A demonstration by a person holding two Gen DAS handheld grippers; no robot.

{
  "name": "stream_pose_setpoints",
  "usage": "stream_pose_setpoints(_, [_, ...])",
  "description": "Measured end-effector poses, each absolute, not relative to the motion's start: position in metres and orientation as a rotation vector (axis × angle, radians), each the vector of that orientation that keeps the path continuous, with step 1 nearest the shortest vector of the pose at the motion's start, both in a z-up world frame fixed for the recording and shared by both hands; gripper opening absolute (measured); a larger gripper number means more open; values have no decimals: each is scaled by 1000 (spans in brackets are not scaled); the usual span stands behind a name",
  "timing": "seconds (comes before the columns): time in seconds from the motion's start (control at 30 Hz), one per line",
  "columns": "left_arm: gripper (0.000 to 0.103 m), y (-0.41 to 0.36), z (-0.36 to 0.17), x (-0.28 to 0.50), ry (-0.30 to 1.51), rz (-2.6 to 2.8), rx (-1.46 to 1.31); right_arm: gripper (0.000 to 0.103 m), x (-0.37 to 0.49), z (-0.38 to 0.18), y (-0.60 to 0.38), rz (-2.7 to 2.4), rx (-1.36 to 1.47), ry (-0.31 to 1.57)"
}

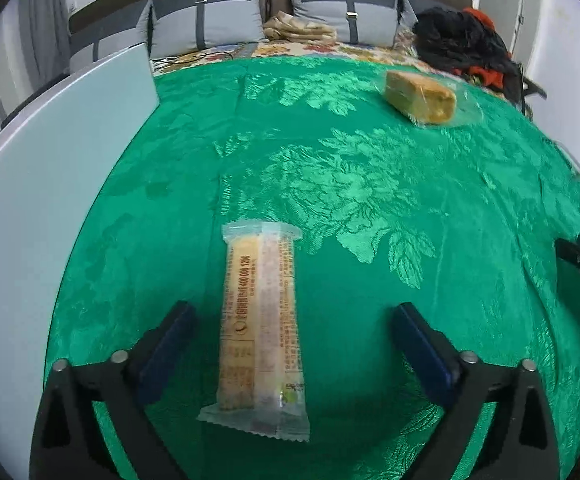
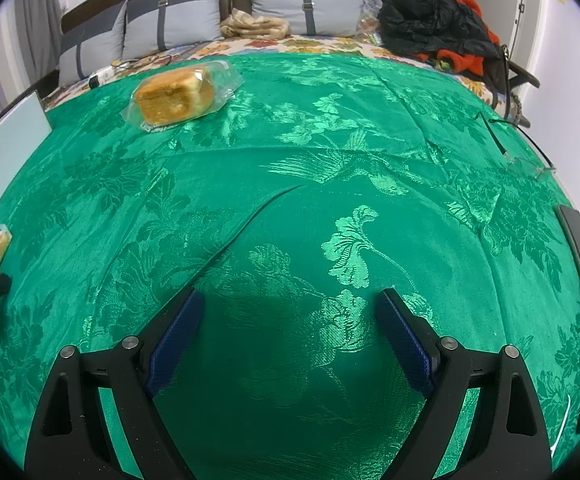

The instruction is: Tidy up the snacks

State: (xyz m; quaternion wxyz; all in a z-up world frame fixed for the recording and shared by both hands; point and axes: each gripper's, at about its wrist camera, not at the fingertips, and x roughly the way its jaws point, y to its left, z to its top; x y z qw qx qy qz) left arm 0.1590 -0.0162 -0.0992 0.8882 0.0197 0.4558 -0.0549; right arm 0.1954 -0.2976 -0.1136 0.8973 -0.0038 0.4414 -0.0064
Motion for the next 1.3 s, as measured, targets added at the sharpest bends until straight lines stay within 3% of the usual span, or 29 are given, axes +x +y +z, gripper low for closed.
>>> stream_pose_setpoints(1.3, [103, -17, -100, 159, 953, -112, 40, 91, 195, -114, -298, -13, -8, 914])
